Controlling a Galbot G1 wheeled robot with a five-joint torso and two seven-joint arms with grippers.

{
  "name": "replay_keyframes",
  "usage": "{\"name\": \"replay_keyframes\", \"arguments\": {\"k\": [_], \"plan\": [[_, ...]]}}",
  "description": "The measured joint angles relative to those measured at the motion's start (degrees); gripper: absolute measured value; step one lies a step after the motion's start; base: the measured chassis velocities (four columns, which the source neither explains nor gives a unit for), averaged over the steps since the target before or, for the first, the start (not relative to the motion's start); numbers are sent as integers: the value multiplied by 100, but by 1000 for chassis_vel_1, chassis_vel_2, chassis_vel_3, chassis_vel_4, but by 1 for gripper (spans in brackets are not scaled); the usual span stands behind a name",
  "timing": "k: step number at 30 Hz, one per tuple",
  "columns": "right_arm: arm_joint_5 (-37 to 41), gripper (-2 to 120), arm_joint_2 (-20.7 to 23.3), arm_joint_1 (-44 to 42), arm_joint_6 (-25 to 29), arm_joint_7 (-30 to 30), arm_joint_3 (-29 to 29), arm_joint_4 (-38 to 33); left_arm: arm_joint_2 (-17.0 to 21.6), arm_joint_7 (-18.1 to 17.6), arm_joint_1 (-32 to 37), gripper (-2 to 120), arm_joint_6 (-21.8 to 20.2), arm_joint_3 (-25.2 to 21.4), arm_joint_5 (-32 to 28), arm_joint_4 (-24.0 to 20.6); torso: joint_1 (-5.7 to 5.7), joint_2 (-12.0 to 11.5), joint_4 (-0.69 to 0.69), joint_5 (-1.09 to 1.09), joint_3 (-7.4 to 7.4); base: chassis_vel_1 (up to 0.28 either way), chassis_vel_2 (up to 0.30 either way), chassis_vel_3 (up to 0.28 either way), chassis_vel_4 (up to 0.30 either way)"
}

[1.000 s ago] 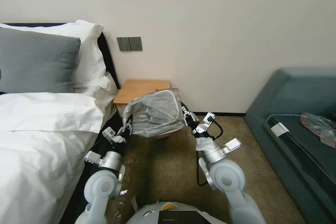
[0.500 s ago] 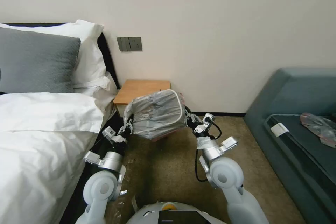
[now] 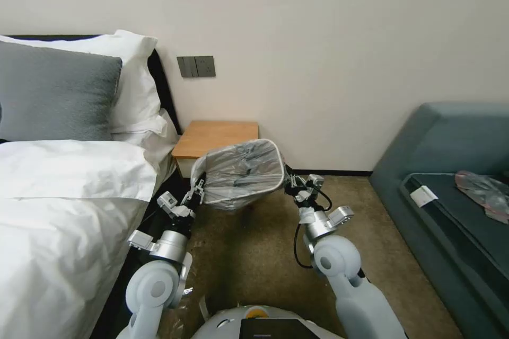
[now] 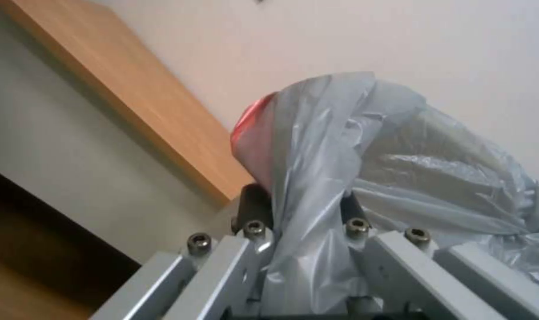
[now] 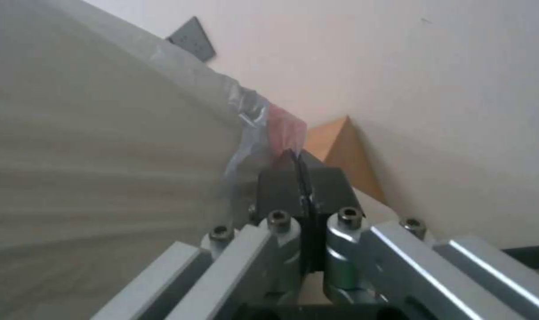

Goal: Pick up the garbage bag from the table and place it over the trash can.

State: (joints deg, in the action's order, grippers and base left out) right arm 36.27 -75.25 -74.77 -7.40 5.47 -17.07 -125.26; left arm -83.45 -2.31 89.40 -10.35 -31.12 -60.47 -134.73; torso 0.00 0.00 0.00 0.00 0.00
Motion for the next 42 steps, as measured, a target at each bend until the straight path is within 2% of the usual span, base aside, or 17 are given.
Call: {"name": "replay_keyframes", "arguments": {"k": [12, 16, 19, 20, 28, 30, 33, 37, 38, 39, 40, 42], "plan": [[-571, 0, 31, 0, 174, -60, -42, 289, 11, -58, -12, 5, -35, -2, -2, -11, 0, 0, 0, 0, 0, 0, 0, 0, 0], [-908, 7, 58, -141, 363, -180, -147, 292, 38, -107, -25, 5, -55, -12, 40, 14, 0, 0, 0, -1, 0, 0, 0, 0, 0], [-1584, 22, 101, -451, 606, -354, -417, 187, 77, -172, -42, 5, -97, -23, 83, 37, 0, 0, 0, 0, 0, 0, 0, 0, 0], [-1584, 22, 101, -451, 606, -354, -417, 187, 77, -172, -42, 5, -97, -23, 83, 37, 0, 0, 0, 0, 0, 0, 0, 0, 0], [-2877, 53, 116, -1219, 1177, -518, -1171, -465, 143, -320, -94, 5, -164, -26, 271, 93, 0, 0, -1, 0, 0, 0, 0, 0, 0], [-2938, 54, 116, -1248, 1219, -558, -1213, -533, 150, -340, -97, 5, -173, -18, 306, 99, 0, 0, -1, 0, 0, 0, 0, 0, 0], [-3075, 73, 176, -1312, 1462, -782, -1308, -906, 201, -417, -101, 5, -234, 34, 588, 130, 0, 0, 0, 0, 0, 0, 0, 0, 0], [-3158, 80, 272, -1300, 1532, -909, -1294, -1121, 261, -420, -89, 5, -255, 73, 845, 152, 0, 0, 0, -1, 0, 0, 0, 0, 0], [-3206, 80, 330, -1286, 1541, -942, -1263, -1184, 286, -420, -83, 5, -269, 85, 938, 155, 0, 0, -1, -1, 0, 0, 0, 0, 0], [-3336, 71, 485, -1231, 1539, -1000, -1164, -1300, 343, -424, -72, 5, -319, 103, 1166, 155, 0, 0, 0, 0, 0, 0, 0, 0, 0], [-3336, 71, 485, -1231, 1539, -1000, -1164, -1300, 343, -424, -72, 5, -319, 103, 1166, 155, 0, 0, 0, 0, 0, 0, 0, 0, 0], [-3675, 63, 953, -1037, 1372, -1105, -940, -1451, 468, -421, -55, 5, -413, 129, 1688, 153, 0, 0, 0, 0, 0, 0, 0, 0, 0]]}}
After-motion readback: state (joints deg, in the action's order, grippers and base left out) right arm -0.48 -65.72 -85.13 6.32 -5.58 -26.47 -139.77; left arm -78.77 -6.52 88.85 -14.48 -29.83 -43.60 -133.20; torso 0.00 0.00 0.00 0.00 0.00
